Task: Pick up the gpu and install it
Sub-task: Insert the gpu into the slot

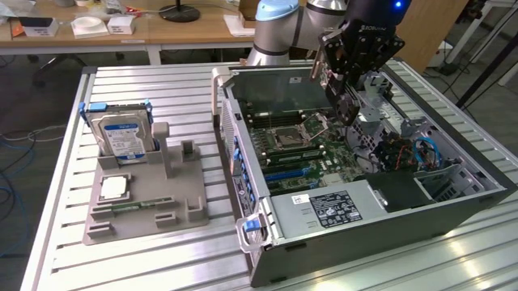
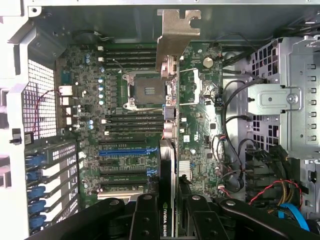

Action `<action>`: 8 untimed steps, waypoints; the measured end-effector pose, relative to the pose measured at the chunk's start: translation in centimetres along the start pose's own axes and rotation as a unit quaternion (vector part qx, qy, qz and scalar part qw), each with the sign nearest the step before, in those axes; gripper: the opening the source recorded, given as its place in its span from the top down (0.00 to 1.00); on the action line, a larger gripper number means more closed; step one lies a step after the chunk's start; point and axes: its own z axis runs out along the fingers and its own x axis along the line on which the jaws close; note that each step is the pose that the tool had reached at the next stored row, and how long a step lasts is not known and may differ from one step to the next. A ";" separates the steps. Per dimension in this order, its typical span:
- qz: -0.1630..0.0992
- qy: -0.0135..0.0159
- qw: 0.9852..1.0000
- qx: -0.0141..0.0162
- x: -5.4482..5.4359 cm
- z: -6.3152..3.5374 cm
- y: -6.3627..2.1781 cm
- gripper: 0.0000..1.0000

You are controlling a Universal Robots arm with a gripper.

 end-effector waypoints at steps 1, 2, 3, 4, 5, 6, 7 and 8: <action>0.000 0.000 1.000 0.000 0.0 0.00 0.00 0.74; -0.001 0.000 1.000 0.000 0.0 0.00 0.00 0.74; -0.001 0.000 1.000 0.000 0.0 0.00 0.00 0.74; -0.002 0.000 1.000 0.000 0.0 0.00 0.00 0.74; -0.004 0.000 1.000 0.000 0.0 0.00 0.00 0.74; -0.005 0.000 1.000 0.000 0.0 0.00 0.00 0.74; -0.006 0.000 1.000 0.000 0.0 0.00 0.00 0.74; -0.007 0.000 1.000 0.000 0.0 0.00 0.00 0.74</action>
